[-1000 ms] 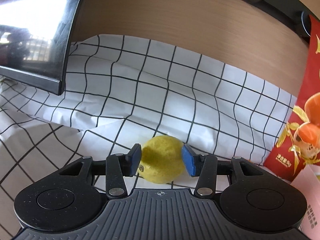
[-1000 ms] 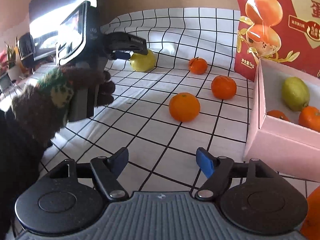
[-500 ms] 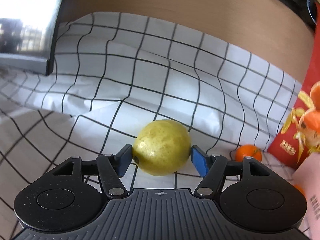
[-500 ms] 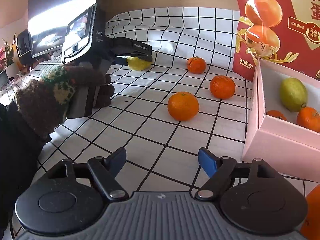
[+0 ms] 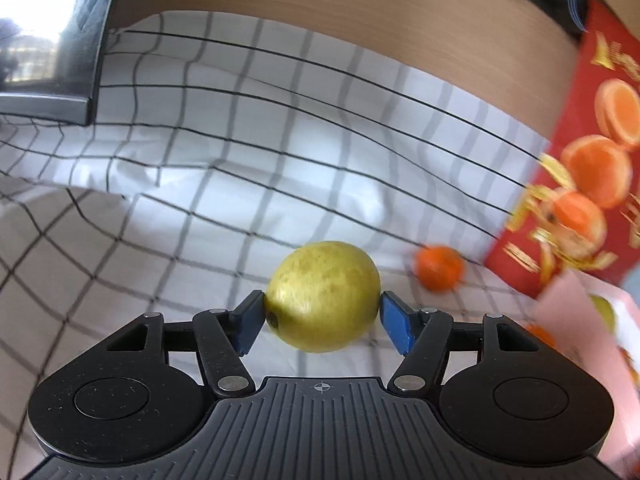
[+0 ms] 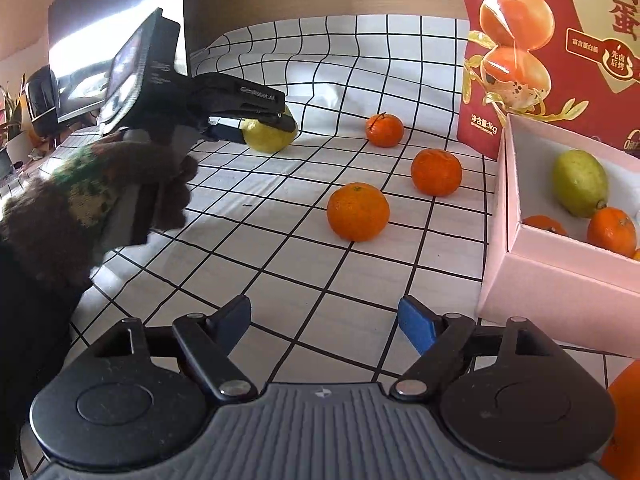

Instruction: Organize fruits

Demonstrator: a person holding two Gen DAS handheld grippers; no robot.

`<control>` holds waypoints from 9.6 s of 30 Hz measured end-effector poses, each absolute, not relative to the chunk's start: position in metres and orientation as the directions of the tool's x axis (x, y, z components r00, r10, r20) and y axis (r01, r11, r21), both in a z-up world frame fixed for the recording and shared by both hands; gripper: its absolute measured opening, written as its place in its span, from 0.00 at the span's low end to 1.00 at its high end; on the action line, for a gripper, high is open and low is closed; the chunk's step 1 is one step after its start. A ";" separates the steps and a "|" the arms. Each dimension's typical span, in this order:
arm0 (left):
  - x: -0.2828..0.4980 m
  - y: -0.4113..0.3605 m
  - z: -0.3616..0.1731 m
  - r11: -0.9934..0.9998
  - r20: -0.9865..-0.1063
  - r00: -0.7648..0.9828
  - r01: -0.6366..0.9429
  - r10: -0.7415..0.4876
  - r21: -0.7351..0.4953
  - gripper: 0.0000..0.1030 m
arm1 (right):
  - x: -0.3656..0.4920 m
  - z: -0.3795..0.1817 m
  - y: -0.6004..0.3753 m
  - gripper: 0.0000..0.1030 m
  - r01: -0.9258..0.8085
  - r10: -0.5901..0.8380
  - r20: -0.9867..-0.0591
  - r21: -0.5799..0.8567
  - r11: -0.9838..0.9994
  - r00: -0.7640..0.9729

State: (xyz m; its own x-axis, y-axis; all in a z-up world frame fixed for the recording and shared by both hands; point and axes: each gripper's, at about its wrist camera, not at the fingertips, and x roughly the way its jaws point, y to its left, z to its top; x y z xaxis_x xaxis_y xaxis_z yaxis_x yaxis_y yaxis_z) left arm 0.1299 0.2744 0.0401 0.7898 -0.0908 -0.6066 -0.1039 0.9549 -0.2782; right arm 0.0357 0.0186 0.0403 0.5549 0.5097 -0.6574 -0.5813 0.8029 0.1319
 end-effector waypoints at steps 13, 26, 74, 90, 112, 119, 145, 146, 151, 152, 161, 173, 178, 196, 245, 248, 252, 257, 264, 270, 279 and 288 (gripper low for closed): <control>-0.034 0.262 0.074 0.952 -0.407 0.893 0.070 -0.192 -0.297 0.14 | 0.034 0.038 0.029 0.88 -0.616 0.484 -0.686 0.066 0.785 0.543; -0.025 0.263 0.045 0.918 -0.457 0.853 0.062 -0.253 -0.392 0.19 | 0.038 0.037 0.024 0.92 -0.609 0.498 -0.682 0.096 0.787 0.535; 0.054 0.131 0.025 0.962 -0.544 0.809 0.274 -0.224 0.011 0.39 | 0.006 0.038 -0.048 0.63 -0.622 0.504 -0.652 0.062 0.780 0.567; 0.074 0.153 0.012 0.978 -0.597 0.777 0.198 -0.199 -0.068 0.49 | 0.006 0.034 -0.047 0.75 -0.619 0.499 -0.663 0.067 0.782 0.558; -0.040 0.177 0.016 0.944 -0.527 0.791 0.193 -0.311 -0.267 0.45 | 0.007 0.032 -0.035 1.00 -0.671 0.500 -0.715 0.058 0.739 0.489; -0.039 0.183 0.012 0.938 -0.558 0.767 0.168 -0.318 -0.304 0.45 | 0.006 0.039 -0.036 0.97 -0.691 0.491 -0.757 0.072 0.720 0.432; -0.039 0.182 0.011 0.940 -0.564 0.765 0.161 -0.312 -0.301 0.45 | -0.021 0.037 -0.116 0.55 -0.522 0.410 -0.692 0.056 0.851 0.594; -0.039 0.182 0.011 0.939 -0.563 0.764 0.161 -0.314 -0.305 0.45 | -0.019 0.036 -0.113 0.55 -0.522 0.406 -0.689 0.047 0.852 0.601; -0.039 0.184 0.011 0.934 -0.559 0.764 0.160 -0.322 -0.319 0.45 | -0.019 0.038 -0.103 0.39 -0.541 0.401 -0.687 0.013 0.841 0.606; -0.039 0.184 0.011 0.934 -0.559 0.764 0.160 -0.322 -0.319 0.45 | -0.021 0.039 -0.102 0.34 -0.544 0.395 -0.687 0.000 0.839 0.610; -0.040 0.183 0.011 0.937 -0.560 0.766 0.160 -0.317 -0.312 0.45 | -0.027 0.052 -0.118 0.28 -0.517 0.380 -0.661 -0.014 0.856 0.647; 0.010 0.119 0.104 0.859 -0.381 0.779 0.383 -0.499 -0.341 0.44 | -0.006 0.124 -0.153 0.27 -0.444 0.383 -0.528 0.012 0.896 0.758; 0.095 0.070 0.125 0.855 -0.450 0.731 0.391 -0.513 -0.341 0.44 | 0.036 0.173 -0.150 0.27 -0.349 0.305 -0.482 -0.003 0.937 0.822; 0.126 0.116 0.090 0.863 -0.416 0.778 0.307 -0.471 -0.402 0.45 | 0.139 0.107 -0.156 0.32 -0.182 0.172 -0.682 0.058 0.982 0.710; 0.061 0.309 0.052 0.771 -0.411 0.909 -0.312 0.071 -0.556 0.45 | 0.218 0.102 0.133 0.42 -0.378 0.290 -0.814 0.095 0.921 0.503; 0.061 0.308 0.048 0.773 -0.424 0.904 -0.307 0.054 -0.555 0.45 | 0.168 0.114 0.108 0.42 -0.495 0.373 -0.819 0.129 0.859 0.435; 0.067 0.297 0.043 0.799 -0.442 0.897 -0.266 0.000 -0.540 0.45 | 0.096 0.123 0.063 0.42 -0.598 0.436 -0.813 0.139 0.789 0.386; 0.071 0.269 0.039 0.841 -0.452 0.885 -0.157 -0.113 -0.518 0.45 | 0.049 0.130 -0.003 0.42 -0.593 0.437 -0.771 0.097 0.799 0.463; 0.050 0.240 0.040 0.855 -0.437 0.882 -0.081 -0.179 -0.512 0.45 | 0.074 0.111 -0.017 0.42 -0.593 0.502 -0.748 0.183 0.785 0.434; 0.035 0.240 0.036 0.820 -0.453 0.850 -0.046 -0.268 -0.571 0.45 | 0.093 0.079 0.015 0.43 -0.615 0.470 -0.821 0.194 0.764 0.324; -0.009 0.220 0.042 0.831 -0.425 0.835 0.068 -0.350 -0.552 0.45 | 0.059 0.112 -0.043 0.70 -0.567 0.462 -0.735 0.128 0.814 0.496; -0.036 0.159 0.063 0.904 -0.405 0.831 0.242 -0.380 -0.352 0.45 | 0.000 0.099 -0.120 0.76 -0.425 0.295 -0.631 -0.062 0.903 0.718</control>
State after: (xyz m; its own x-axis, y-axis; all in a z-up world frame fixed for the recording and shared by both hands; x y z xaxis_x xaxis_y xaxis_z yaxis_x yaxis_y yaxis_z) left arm -0.0363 0.1590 0.0628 0.8315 -0.3801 -0.4052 0.2420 0.9043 -0.3515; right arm -0.0003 -0.1205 0.0994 0.7179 0.2947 -0.6307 -0.4253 0.9029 -0.0622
